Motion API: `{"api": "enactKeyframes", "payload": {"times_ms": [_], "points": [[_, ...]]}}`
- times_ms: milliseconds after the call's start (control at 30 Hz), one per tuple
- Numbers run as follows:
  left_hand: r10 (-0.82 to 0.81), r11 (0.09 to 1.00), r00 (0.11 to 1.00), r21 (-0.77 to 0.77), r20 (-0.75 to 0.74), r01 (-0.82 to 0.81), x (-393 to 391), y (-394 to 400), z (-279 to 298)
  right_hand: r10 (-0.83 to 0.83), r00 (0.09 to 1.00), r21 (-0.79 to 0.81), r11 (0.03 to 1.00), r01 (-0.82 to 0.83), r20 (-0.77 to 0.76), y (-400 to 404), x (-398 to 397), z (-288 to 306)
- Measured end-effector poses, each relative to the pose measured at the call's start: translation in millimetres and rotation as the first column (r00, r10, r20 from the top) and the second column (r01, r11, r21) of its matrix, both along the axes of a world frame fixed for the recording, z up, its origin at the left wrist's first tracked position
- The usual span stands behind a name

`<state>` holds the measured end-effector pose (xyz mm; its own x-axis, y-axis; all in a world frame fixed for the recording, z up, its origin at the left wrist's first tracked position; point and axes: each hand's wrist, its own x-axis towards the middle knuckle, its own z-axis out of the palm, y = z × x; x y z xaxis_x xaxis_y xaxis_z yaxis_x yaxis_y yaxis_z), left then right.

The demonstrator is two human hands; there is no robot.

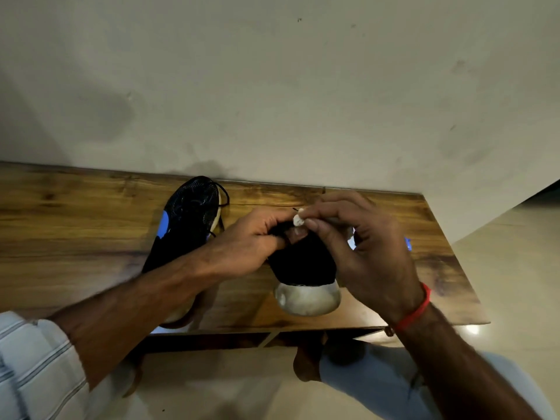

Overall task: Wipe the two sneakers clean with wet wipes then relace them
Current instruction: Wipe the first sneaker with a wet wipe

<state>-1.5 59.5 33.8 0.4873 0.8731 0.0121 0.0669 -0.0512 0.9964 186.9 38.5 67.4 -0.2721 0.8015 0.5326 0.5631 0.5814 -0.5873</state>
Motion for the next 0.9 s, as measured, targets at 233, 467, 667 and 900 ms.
{"api": "enactKeyframes", "payload": {"times_ms": [233, 467, 667, 900], "points": [[0.13, 0.991, 0.987, -0.024, 0.089, -0.129, -6.7, 1.7, 4.6, -0.005, 0.996, 0.034, 0.999, 0.008, -0.085, 0.0, -2.0, -7.5], [0.278, 0.96, 0.931, -0.101, 0.236, -0.261, -13.9, 6.6, 2.6, -0.042, 0.969, -0.074, 0.997, 0.025, -0.243, -5.7, -15.2, -21.4], [0.374, 0.923, 0.876, -0.213, 0.303, -0.32, -21.6, 5.6, 0.0, 0.122, 0.991, 0.071, 0.99, -0.118, -0.062, -8.2, -18.3, -28.1], [0.556, 0.82, 0.787, -0.331, 0.267, -0.467, -26.7, 4.2, -2.8, 0.046, 0.967, -0.064, 0.996, -0.064, -0.25, -10.3, -30.5, -40.6]]}}
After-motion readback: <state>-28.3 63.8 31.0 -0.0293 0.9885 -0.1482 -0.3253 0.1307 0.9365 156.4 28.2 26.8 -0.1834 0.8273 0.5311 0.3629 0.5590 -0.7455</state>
